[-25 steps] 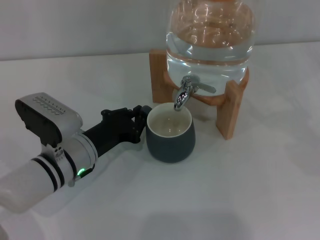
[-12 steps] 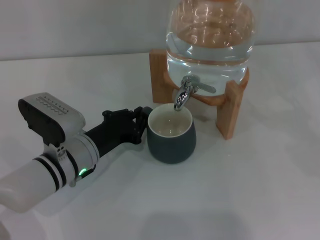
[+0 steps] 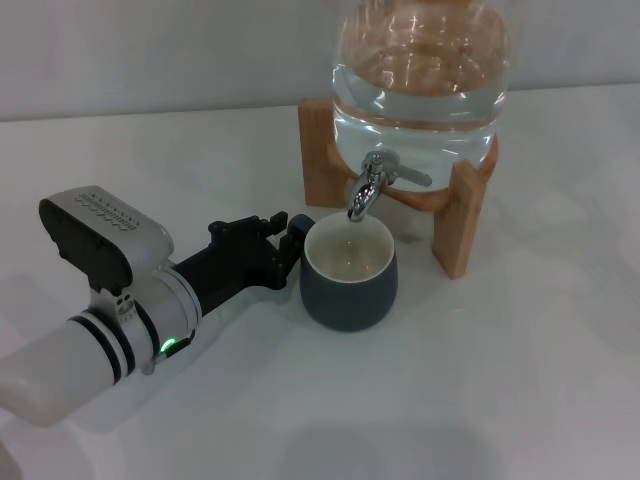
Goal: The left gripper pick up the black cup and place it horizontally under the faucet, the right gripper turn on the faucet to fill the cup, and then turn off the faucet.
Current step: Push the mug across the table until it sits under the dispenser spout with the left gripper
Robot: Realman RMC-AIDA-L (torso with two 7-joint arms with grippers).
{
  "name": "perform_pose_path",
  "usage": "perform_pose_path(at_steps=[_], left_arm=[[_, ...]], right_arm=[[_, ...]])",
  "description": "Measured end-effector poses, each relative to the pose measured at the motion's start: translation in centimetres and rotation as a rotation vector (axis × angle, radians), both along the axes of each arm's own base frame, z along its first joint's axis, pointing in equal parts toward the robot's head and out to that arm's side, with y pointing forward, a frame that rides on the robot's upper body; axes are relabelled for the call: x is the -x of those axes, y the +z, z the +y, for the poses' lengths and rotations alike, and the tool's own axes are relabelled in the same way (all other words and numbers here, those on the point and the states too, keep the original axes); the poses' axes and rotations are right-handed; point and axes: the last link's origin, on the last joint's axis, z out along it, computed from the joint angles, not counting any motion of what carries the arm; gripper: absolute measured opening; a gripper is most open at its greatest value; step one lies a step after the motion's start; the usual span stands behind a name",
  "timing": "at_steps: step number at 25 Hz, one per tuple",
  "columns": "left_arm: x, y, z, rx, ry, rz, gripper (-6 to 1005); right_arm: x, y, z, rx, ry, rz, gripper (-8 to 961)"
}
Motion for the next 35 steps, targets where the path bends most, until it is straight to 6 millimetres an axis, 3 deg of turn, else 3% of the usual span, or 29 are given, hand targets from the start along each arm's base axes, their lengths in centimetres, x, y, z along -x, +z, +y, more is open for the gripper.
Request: perform_pose_path(at_steps=[2,4,21,35], left_arm=[[-0.02,0.01,0.02,0.000,0.000,-0.001,128],[-0.02,0.01,0.02,-0.001,0.001,-0.002,242],[0.29,0.18,0.07,-0.007,0.012,0.000,246],[0.23,0.16,0.19,-0.007,0.015,0.003,310]], right_arm=[[0.00,0.01,0.01,0.000,0.000,0.000,843],[0.01,0.02,0.03,-0.001,0.000,-0.001,843],[0.13,0.12,0.31,-0.004,0.003,-0.002,843],[0.00,-0.04,0.10,-0.004,-0.003,0.002,843]])
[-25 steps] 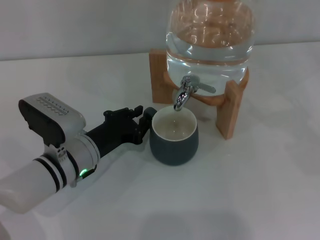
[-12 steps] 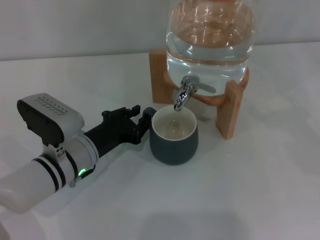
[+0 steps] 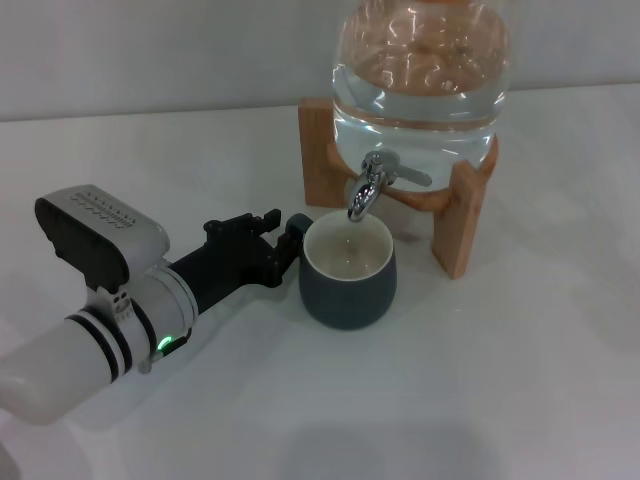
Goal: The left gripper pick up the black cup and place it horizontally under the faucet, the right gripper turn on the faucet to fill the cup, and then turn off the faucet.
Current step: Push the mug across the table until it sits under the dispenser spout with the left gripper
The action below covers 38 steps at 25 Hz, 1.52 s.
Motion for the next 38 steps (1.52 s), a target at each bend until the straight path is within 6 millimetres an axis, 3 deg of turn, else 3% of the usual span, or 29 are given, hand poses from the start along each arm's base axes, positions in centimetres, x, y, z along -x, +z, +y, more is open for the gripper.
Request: perform_pose_path(at_steps=[38], left_arm=[[1.1,0.3,-0.6,-0.003,0.047,-0.025,322]], right_arm=[[-0.2,0.2,-0.3,-0.002,-0.006,0.002,844]])
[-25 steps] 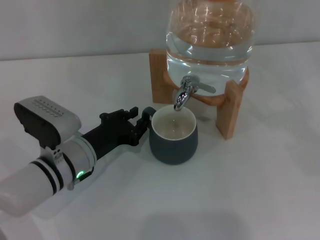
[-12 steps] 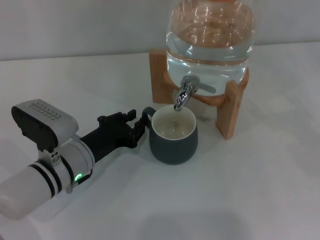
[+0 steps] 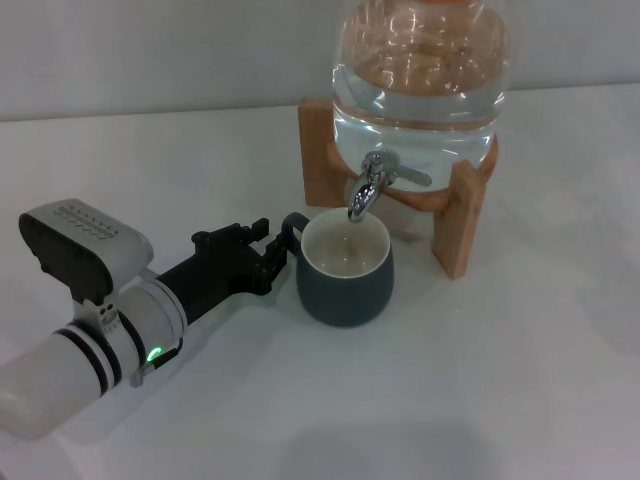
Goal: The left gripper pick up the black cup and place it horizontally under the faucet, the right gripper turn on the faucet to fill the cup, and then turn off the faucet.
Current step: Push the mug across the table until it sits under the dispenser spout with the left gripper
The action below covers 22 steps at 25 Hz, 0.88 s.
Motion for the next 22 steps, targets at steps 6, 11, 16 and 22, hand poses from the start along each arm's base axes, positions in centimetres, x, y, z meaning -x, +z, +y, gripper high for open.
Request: perform_pose_path(at_steps=[6,11,16,22], left_arm=[[0.01,0.01,0.10,-0.001,0.003,0.003,324],[-0.08,0.01,0.19,-0.001,0.002,0.004,326],[-0.09,0.05,0.25,-0.002,0.001,0.005,328],[-0.09,0.13,0.38,-0.006,0.002,0.006,330]], right_arm=[[0.02,0.03,0.04,-0.001,0.001,0.000,844],[-0.01,0.05,0.01,-0.001,0.000,0.000,844],[-0.01,0.08,-0.01,-0.003,0.000,0.000,844],[0.02,0.07,0.07,-0.003,0.001,0.001,844]])
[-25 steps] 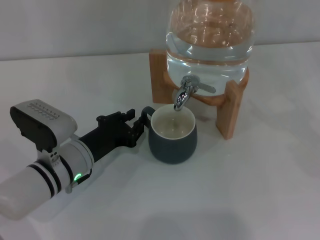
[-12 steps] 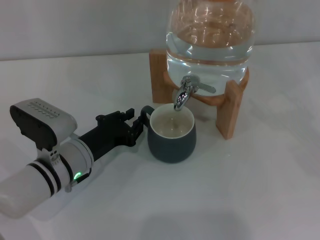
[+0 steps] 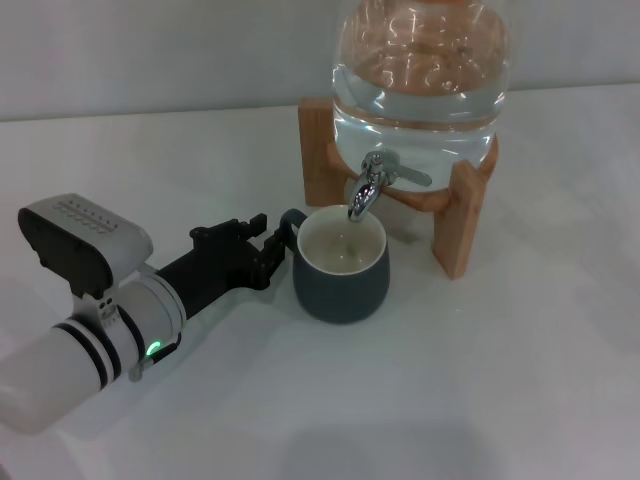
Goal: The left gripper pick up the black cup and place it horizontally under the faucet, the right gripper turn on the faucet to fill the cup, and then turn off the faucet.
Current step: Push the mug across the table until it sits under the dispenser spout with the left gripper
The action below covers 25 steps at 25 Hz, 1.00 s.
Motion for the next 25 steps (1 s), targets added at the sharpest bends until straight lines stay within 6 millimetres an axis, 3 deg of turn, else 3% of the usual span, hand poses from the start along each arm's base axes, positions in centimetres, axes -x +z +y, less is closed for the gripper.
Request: perform_pose_path(at_steps=[25], left_arm=[[-0.36,0.22,0.56,-0.011,-0.007,0.001,338]], right_arm=[[0.18,-0.24,0.21,0.001,0.005,0.004,844]])
